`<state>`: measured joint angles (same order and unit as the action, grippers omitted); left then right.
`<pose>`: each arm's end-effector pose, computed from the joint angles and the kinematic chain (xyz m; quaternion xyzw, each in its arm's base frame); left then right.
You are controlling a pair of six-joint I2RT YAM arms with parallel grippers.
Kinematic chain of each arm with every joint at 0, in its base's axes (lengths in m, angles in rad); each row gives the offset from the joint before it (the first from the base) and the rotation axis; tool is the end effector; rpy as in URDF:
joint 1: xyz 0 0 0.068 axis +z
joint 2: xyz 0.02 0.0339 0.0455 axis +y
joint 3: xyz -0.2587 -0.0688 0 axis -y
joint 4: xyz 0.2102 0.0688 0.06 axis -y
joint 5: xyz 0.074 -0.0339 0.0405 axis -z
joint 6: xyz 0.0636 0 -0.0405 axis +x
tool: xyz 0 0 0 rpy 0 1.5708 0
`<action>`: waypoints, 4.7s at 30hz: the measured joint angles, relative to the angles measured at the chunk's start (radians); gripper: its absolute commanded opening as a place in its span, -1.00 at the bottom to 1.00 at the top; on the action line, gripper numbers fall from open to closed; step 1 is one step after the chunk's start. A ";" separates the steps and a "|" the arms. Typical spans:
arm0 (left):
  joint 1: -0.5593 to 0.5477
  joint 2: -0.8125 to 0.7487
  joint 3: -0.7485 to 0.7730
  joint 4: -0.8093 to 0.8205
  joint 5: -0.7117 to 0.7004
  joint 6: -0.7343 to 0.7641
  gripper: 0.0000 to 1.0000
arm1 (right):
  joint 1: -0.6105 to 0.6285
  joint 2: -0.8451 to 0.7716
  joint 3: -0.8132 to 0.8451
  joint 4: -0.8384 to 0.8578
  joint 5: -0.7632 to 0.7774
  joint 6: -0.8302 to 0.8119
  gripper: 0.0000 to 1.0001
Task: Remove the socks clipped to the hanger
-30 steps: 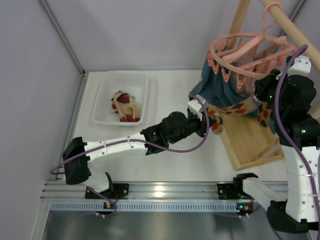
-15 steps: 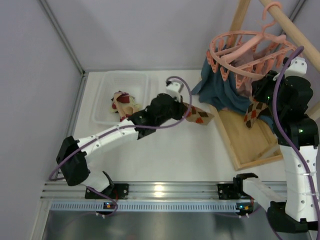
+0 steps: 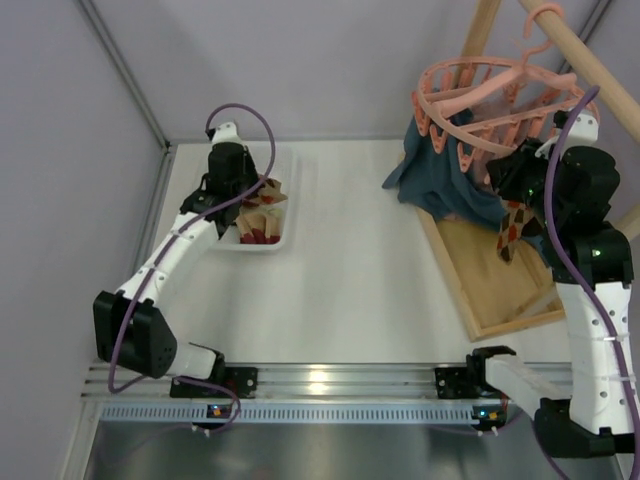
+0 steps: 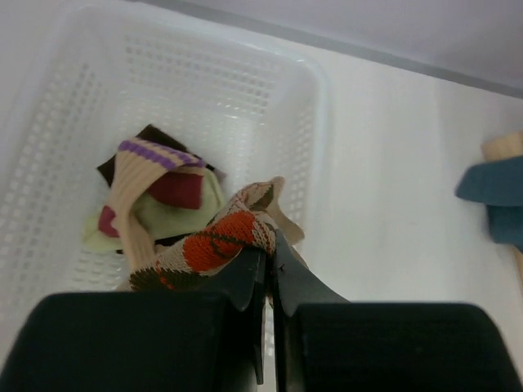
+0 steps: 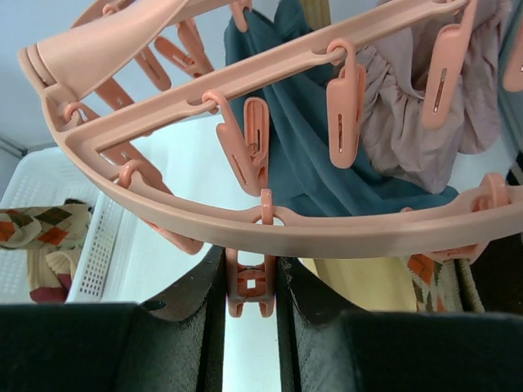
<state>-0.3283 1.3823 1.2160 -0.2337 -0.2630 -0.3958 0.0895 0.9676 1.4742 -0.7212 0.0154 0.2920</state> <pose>0.3021 -0.0854 0.3393 -0.1003 0.8234 -0.0918 0.5510 0.1618 0.0135 0.4517 0.0835 0.7743 0.1130 0.6171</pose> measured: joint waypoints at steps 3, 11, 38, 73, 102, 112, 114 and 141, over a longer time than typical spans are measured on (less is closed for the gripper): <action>0.076 0.055 0.000 -0.016 0.019 -0.009 -1.00 | 0.000 0.014 0.008 0.000 -0.023 0.000 -1.00; 0.142 0.163 0.000 -0.040 0.055 -0.024 0.85 | 0.000 0.016 0.019 -0.002 -0.046 0.000 -1.00; -0.720 0.105 -0.052 0.402 -0.019 0.180 0.96 | 0.000 0.043 0.018 0.000 -0.101 0.090 -1.00; -0.941 1.080 0.752 0.619 -0.150 0.320 0.81 | 0.000 -0.014 -0.048 0.064 -0.150 0.185 -1.00; -0.869 1.100 0.728 0.625 -0.207 0.346 -0.42 | 0.000 0.001 -0.019 0.037 -0.176 0.159 -1.00; -0.852 1.020 0.584 0.623 -0.199 0.323 -1.00 | 0.000 -0.014 -0.019 0.010 -0.132 0.126 -0.95; -0.851 0.982 0.552 0.622 -0.193 0.314 -1.00 | 0.000 -0.020 -0.019 0.010 -0.121 0.119 -0.74; -0.851 0.402 0.146 0.553 -0.035 0.188 -1.00 | 0.000 -0.092 0.140 -0.285 -0.034 0.024 0.72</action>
<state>-1.1797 1.7844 1.3617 0.3195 -0.2977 -0.2077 0.0895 0.8753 1.6138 -1.0058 -0.0185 0.3157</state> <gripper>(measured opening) 0.035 0.878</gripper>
